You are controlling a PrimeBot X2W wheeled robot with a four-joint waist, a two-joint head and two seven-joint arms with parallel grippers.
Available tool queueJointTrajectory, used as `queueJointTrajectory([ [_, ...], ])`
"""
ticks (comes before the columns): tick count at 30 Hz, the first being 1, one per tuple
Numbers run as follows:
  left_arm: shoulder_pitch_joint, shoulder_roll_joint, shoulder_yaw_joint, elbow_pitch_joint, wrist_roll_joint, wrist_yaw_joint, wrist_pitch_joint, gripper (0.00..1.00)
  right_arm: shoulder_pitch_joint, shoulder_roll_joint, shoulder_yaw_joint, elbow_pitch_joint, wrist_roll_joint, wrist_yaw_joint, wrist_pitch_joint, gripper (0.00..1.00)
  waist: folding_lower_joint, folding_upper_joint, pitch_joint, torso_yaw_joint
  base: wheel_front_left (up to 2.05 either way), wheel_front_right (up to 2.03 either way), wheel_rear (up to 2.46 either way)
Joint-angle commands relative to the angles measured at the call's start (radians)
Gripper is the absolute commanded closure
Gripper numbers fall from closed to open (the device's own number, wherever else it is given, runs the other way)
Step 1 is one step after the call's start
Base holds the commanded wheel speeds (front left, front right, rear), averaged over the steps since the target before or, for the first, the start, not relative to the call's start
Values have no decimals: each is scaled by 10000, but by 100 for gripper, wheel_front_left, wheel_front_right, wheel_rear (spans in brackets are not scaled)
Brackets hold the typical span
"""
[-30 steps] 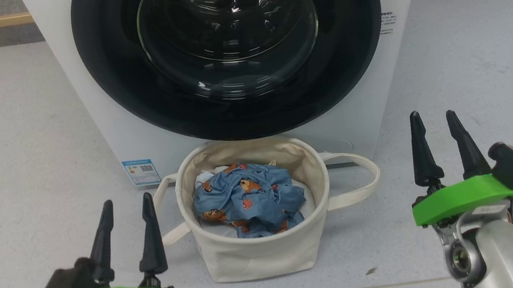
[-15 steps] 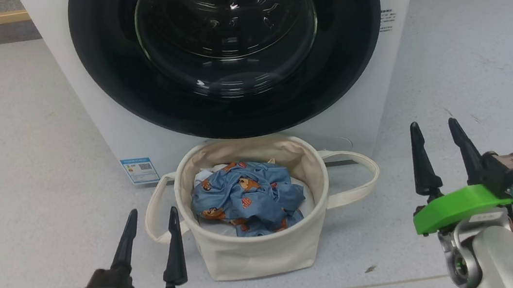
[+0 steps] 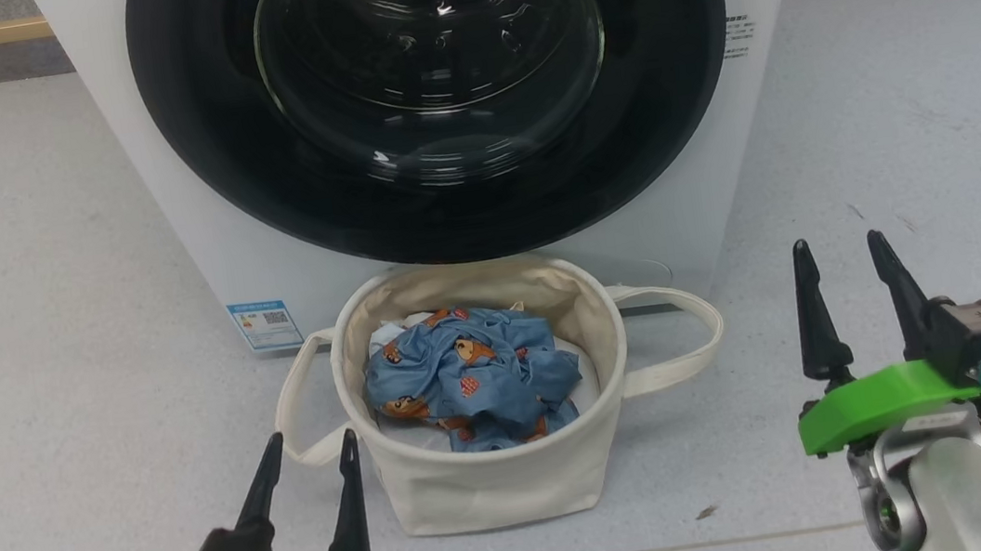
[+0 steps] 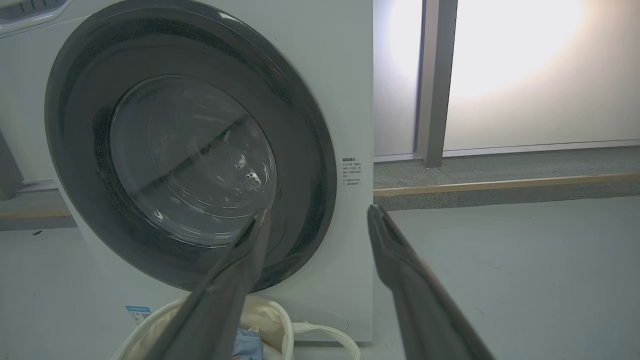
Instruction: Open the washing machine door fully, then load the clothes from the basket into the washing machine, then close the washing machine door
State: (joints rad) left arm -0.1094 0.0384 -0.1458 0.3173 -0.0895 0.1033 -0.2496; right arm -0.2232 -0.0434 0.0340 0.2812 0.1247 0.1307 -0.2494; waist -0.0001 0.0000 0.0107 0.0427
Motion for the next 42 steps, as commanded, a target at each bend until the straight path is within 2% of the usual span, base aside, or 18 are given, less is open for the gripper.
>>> queueJointTrajectory([
  [1,-511,127,381,-212,-138,95,-122,0,-252,-68,172,-248,-10,0,-124,0,1,0,-7,-3,0,0,0],
  [10,-489,120,522,-21,-641,218,-122,0,-269,-68,66,-404,206,0,-124,0,1,0,-8,6,0,0,0],
  [26,-489,119,446,171,-676,292,-122,0,-251,-68,273,38,30,0,-124,0,1,0,-68,66,0,0,0],
  [42,-562,118,149,1075,-723,0,-122,0,-241,-68,371,121,100,0,-124,0,1,0,-46,138,0,2,-2],
])
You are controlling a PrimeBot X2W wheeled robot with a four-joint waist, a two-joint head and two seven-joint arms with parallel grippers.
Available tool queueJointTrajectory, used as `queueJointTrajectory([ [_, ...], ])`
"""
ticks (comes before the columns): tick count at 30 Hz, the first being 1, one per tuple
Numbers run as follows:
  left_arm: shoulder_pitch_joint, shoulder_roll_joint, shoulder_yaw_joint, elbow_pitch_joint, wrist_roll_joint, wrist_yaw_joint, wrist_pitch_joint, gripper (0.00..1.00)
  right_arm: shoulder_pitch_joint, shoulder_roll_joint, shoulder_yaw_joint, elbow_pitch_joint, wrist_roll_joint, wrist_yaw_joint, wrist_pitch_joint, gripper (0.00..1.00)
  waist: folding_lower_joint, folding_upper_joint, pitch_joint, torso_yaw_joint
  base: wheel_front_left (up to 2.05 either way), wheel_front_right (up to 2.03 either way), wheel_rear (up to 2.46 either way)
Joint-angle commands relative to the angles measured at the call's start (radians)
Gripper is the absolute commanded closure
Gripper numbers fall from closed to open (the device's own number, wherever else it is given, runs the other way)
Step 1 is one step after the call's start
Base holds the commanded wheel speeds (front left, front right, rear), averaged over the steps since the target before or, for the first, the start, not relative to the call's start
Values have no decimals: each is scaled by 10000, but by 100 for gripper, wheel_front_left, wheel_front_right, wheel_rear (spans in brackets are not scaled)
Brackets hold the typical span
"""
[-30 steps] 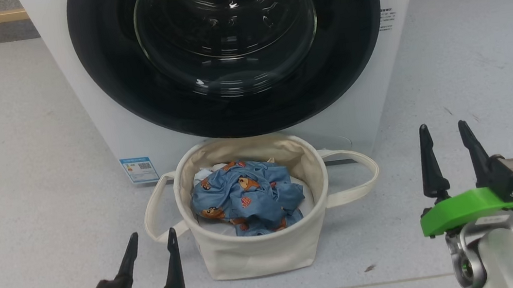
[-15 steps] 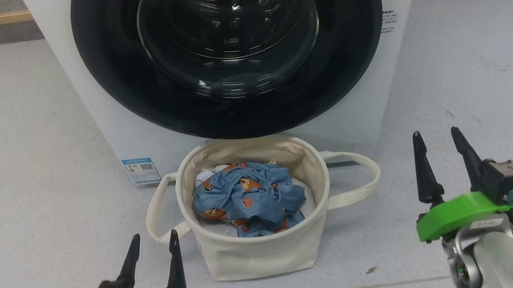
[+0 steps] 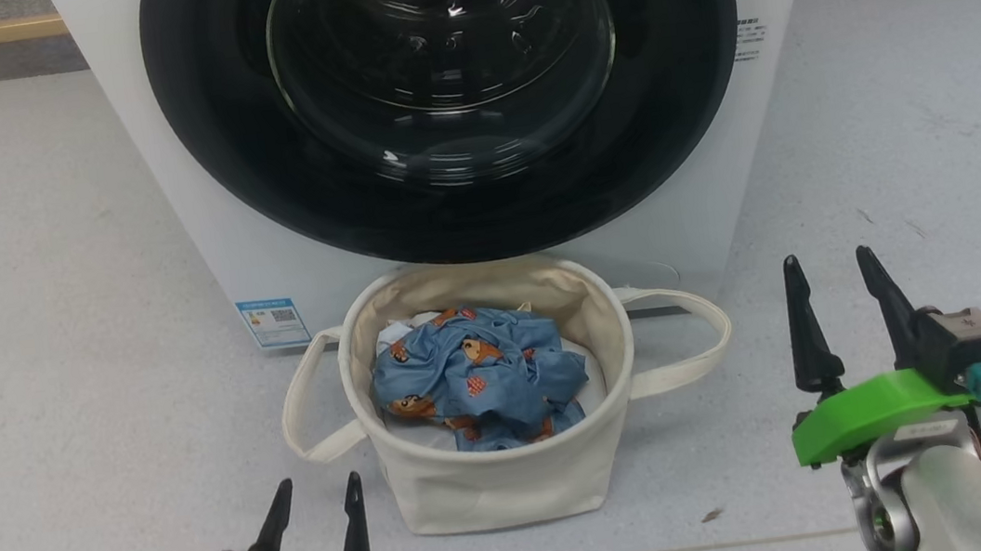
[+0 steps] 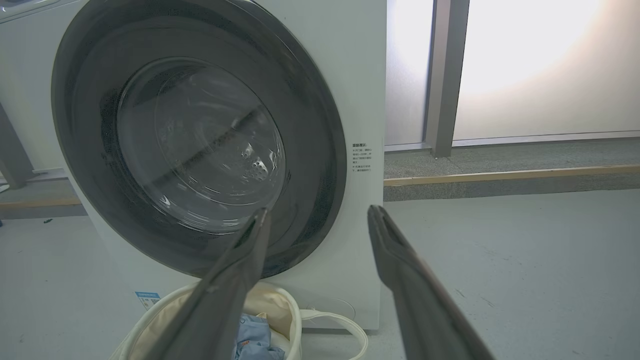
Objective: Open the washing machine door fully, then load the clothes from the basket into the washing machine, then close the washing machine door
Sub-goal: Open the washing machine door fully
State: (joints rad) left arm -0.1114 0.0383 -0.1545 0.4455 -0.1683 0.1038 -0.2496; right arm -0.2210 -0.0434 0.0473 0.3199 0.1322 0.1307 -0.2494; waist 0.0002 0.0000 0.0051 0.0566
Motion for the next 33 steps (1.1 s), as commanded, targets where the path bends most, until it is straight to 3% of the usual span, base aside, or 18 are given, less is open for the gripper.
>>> queueJointTrajectory([
  [1,-571,120,223,-108,42,-17,-122,0,-271,-68,238,-263,23,0,-124,0,-1,0,23,-2,-11,50,-39],
  [18,-783,120,287,-89,6,120,-122,0,-339,-68,220,-226,19,0,-124,0,-1,0,129,18,53,113,-166],
  [33,-662,143,329,-382,179,132,-122,0,-344,-68,241,-179,40,0,-124,0,-1,0,97,28,144,95,-239],
])
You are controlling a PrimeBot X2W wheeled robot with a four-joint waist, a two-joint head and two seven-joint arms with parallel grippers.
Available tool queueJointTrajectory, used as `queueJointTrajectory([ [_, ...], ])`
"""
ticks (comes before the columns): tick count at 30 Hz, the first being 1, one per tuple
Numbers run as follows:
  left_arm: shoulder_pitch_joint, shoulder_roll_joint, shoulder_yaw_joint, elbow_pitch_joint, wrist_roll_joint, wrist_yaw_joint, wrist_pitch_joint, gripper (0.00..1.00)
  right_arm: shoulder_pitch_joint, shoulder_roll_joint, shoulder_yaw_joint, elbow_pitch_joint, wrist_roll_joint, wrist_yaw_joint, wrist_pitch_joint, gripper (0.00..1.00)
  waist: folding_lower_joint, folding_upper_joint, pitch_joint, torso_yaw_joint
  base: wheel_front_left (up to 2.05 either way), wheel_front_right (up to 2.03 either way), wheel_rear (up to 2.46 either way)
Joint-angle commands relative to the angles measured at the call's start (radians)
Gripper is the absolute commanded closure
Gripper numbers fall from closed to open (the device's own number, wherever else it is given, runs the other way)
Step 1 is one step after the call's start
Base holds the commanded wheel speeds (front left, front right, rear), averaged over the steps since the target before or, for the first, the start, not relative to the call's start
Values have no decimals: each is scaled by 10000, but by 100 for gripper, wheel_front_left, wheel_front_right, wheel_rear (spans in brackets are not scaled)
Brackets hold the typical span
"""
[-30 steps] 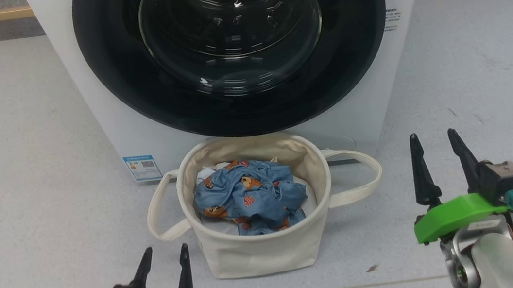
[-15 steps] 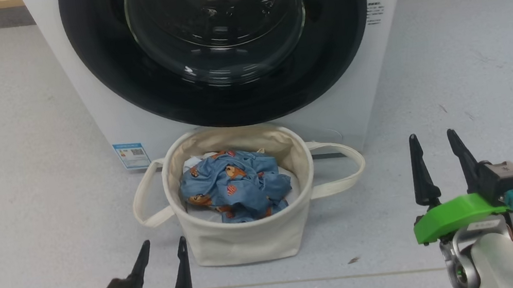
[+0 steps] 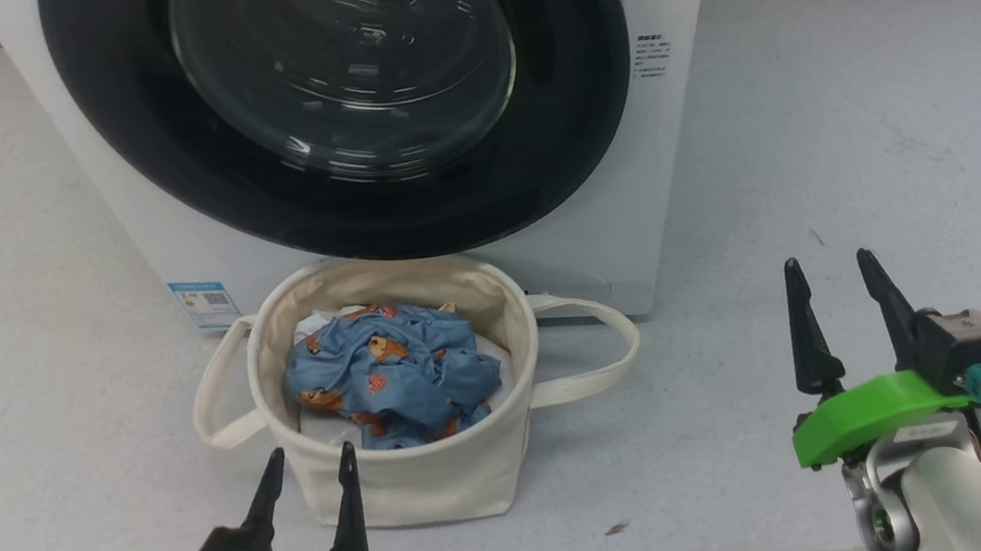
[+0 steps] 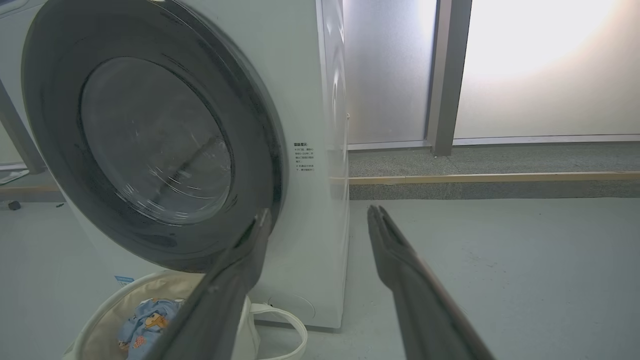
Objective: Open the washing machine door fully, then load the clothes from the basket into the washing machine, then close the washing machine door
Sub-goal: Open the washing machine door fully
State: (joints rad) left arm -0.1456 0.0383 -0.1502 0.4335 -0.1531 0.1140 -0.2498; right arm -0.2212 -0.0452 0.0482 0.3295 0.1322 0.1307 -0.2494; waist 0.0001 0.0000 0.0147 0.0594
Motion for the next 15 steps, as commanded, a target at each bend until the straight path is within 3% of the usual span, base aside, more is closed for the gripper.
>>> queueJointTrajectory([
  [1,-332,145,273,-266,80,11,-120,0,-342,-51,237,-268,36,0,-124,0,0,0,4,0,103,81,-184],
  [8,-330,145,247,-434,295,-100,-120,0,-340,-51,266,-237,46,0,-124,0,0,0,13,14,60,60,-121],
  [15,-227,138,303,-662,357,-135,-120,0,-324,-51,147,-200,51,0,-124,0,0,0,9,3,10,10,-19],
])
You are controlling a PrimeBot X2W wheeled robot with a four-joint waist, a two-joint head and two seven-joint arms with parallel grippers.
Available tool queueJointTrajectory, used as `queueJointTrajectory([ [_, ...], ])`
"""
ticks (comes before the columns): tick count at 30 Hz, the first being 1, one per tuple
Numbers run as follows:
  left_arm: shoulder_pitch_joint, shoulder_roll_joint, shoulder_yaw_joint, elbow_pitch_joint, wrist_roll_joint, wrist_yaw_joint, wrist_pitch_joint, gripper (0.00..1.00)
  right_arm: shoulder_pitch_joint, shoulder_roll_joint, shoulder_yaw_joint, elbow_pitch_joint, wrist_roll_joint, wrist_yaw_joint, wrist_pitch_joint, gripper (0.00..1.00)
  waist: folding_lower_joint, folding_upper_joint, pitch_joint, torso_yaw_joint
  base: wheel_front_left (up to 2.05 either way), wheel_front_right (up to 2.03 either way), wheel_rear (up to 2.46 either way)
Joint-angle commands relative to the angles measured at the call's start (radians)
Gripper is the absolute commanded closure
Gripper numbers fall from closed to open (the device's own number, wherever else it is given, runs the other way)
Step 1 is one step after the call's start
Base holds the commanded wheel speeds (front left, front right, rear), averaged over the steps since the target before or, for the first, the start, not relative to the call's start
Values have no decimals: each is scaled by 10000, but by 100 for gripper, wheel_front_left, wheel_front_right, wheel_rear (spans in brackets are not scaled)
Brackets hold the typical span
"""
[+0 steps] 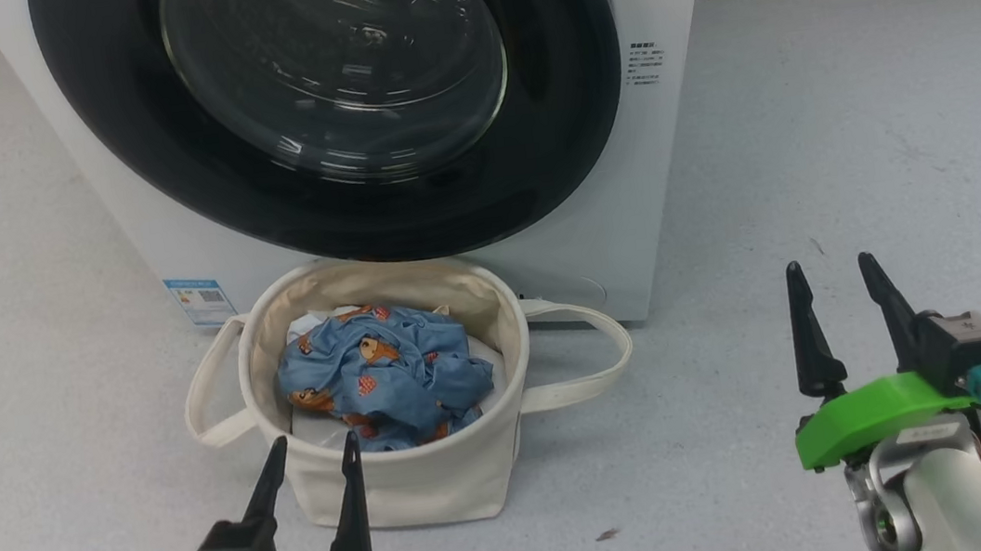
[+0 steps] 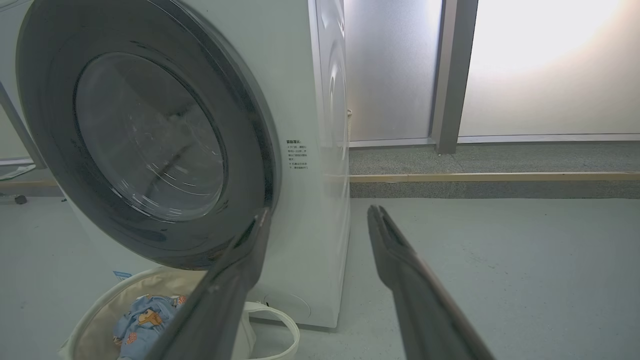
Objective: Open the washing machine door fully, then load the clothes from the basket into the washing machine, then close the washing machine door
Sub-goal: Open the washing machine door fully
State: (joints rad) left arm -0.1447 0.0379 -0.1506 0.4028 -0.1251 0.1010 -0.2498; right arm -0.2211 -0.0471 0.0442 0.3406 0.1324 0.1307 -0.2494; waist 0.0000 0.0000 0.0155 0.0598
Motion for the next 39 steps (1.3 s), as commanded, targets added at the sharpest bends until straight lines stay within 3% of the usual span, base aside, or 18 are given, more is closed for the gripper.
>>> queueJointTrajectory([
  [1,-223,140,311,-371,83,-10,-120,0,-321,-31,162,-303,51,0,-124,0,0,0,3,-5,0,0,0],
  [12,-275,131,294,-471,85,-47,-120,0,-419,-31,-185,-237,357,0,-124,0,0,0,250,6,0,0,0],
  [13,-295,130,285,-472,83,-40,-120,0,-443,-31,-222,-217,504,0,-124,9,0,0,290,19,0,0,0],
  [14,-316,130,276,-475,80,-32,-120,0,-456,-31,-263,-130,757,0,-124,97,0,0,344,31,0,0,0],
  [15,-338,129,266,-477,76,-25,-120,0,-488,-31,-301,43,1165,0,-124,100,0,0,387,45,0,0,0],
  [18,-401,127,214,-457,48,-7,-120,0,-769,-31,-368,627,2639,0,-124,100,0,0,563,92,0,0,0],
  [23,-594,126,42,-422,-32,46,-120,0,-1731,-31,190,1882,6409,0,-48,100,0,0,1002,185,0,0,0],
  [24,-594,126,42,-422,-32,46,-120,0,-1731,-31,190,1882,6409,0,-48,100,0,0,1002,185,0,0,0],
  [29,-884,125,-222,-465,-225,98,-120,0,-3180,-31,141,3022,10756,0,1489,100,0,0,1549,339,0,0,0],
  [33,-1115,125,-494,-537,-407,213,-120,0,-4402,-32,-118,3408,12119,0,2449,100,0,0,2086,523,0,0,0],
  [39,-1521,124,-872,-578,-745,383,-120,0,-6067,-453,-703,3575,13247,0,3965,100,0,0,2937,905,0,0,0],
])
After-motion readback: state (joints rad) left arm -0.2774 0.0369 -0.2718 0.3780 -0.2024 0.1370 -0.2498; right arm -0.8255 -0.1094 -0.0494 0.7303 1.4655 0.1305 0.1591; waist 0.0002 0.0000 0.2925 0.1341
